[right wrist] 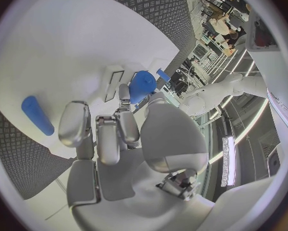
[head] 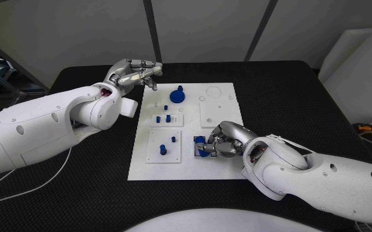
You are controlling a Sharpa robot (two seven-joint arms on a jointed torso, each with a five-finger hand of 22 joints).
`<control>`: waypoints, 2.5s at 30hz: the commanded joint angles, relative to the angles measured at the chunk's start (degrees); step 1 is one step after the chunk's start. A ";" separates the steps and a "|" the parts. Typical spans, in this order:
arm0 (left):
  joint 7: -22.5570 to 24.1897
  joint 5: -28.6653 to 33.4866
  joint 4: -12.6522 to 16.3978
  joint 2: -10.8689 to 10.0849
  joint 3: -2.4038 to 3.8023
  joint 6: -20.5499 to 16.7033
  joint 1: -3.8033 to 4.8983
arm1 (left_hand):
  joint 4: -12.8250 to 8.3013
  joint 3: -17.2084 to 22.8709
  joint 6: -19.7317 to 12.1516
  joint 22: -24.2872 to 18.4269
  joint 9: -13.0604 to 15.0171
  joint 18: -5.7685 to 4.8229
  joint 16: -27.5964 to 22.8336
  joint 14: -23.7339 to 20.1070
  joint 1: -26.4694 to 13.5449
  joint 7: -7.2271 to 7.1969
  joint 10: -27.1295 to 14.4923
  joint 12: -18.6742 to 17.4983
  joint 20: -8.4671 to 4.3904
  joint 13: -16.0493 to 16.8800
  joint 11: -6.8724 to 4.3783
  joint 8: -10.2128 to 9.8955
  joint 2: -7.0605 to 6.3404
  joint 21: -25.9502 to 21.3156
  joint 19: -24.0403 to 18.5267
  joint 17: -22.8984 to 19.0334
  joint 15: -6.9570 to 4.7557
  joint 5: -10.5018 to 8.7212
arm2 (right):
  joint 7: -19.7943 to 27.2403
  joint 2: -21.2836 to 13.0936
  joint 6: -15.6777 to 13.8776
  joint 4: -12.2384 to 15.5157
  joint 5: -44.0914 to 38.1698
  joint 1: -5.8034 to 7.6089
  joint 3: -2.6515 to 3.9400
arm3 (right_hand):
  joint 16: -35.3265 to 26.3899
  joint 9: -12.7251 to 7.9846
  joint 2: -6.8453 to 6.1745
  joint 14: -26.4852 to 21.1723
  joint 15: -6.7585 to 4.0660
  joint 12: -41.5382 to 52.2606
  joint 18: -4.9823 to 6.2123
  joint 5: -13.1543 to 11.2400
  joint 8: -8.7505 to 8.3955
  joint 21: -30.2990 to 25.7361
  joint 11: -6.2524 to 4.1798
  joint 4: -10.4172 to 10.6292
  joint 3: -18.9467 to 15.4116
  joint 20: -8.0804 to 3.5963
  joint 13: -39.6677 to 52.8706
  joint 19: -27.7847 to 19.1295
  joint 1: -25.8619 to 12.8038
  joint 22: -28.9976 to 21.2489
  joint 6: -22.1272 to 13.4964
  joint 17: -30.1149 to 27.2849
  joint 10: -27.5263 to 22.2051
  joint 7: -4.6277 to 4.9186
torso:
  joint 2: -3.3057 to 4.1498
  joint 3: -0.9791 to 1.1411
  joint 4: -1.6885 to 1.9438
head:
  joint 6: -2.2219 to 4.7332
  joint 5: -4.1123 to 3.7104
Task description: Assemble the parts on the task board
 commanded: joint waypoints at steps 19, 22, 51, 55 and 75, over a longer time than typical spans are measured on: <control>0.15 0.20 -0.11 0.08 0.02 0.74 0.06 | 0.03 -0.26 -0.43 -0.07 -0.04 -0.71 -0.24 -0.03 -0.17 -0.05 -0.61 0.36 -0.02 0.09 0.02 -0.13 0.41 -0.29 0.23 -0.06 0.54 0.16 | -2.00 0.46 -0.53 0.04 -3.19 -0.08 -0.12 | 0.30 3.36 0.83 4.85 -0.51 -0.25 -0.79 -9.80 1.02 0.26 -0.30 0.14 -3.42 -0.60 1.36 0.00 -7.62 0.37 -0.57 8.53 0.69 -0.16 | 0.01 -0.02 -0.01 | 0.00 0.32; 0.14 0.20 -0.12 0.05 0.02 0.76 0.06 | 0.03 -0.26 -0.44 -0.07 -0.04 -0.71 -0.24 -0.03 -0.17 -0.05 -0.61 0.36 -0.02 0.09 0.02 -0.13 0.41 -0.29 0.24 -0.06 0.54 0.16 | -0.93 -0.05 -2.48 0.66 -3.74 -0.08 -0.12 | 0.29 3.76 0.82 4.85 -0.52 -0.43 -0.79 -9.10 1.06 0.26 -0.33 -0.15 -3.01 -0.61 1.36 0.00 -6.25 0.41 -0.75 8.53 0.67 -0.20 | -0.02 0.03 -0.04 | -0.05 0.56; 0.22 0.20 -0.36 -0.16 0.01 0.80 0.03 | 0.07 -0.27 -0.42 -0.13 -0.01 -0.71 -0.23 -0.05 -0.14 -0.04 -0.69 0.49 -0.01 0.12 0.02 -0.06 0.56 -0.37 0.27 -0.08 0.55 0.17 | 6.66 -5.16 1.30 4.49 -2.06 -0.09 -0.14 | 0.02 6.16 0.63 4.78 -0.74 -1.82 -0.72 -5.09 0.66 -0.09 -0.56 -4.60 -0.11 -0.77 1.55 -0.27 7.47 0.30 -1.84 8.26 0.35 -0.38 | 0.05 -0.01 -0.02 | -0.05 0.99; 0.22 0.20 -0.35 -0.21 0.01 0.78 0.03 | 0.07 -0.27 -0.42 -0.13 -0.01 -0.71 -0.23 -0.05 -0.14 -0.04 -0.69 0.49 -0.01 0.12 0.02 -0.06 0.56 -0.37 0.27 -0.08 0.55 0.17 | 5.84 -4.95 1.06 4.21 -2.57 -0.10 -0.14 | 0.05 6.31 1.38 4.80 -0.74 -1.89 -0.74 -6.09 0.56 -0.06 -0.59 -4.61 0.41 -0.78 1.64 -0.22 8.33 0.37 -1.77 8.34 0.41 -0.42 | -0.01 -0.05 0.03 | -0.02 1.02; 0.24 0.20 -0.26 -0.24 0.00 0.78 0.03 | 0.08 -0.29 -0.41 -0.15 0.00 -0.71 -0.23 -0.05 -0.13 -0.04 -0.71 0.53 -0.01 0.13 0.02 -0.04 0.58 -0.39 0.28 -0.09 0.55 0.17 | 1.93 -1.46 -1.30 0.76 -3.81 -0.10 -0.12 | 0.24 6.66 2.79 4.89 -0.81 -1.37 -0.79 -5.93 0.56 0.12 -0.68 -3.70 0.98 -0.84 2.37 -0.01 8.44 0.66 -1.43 8.72 0.90 -0.53 | 0.04 0.01 0.02 | -0.07 1.22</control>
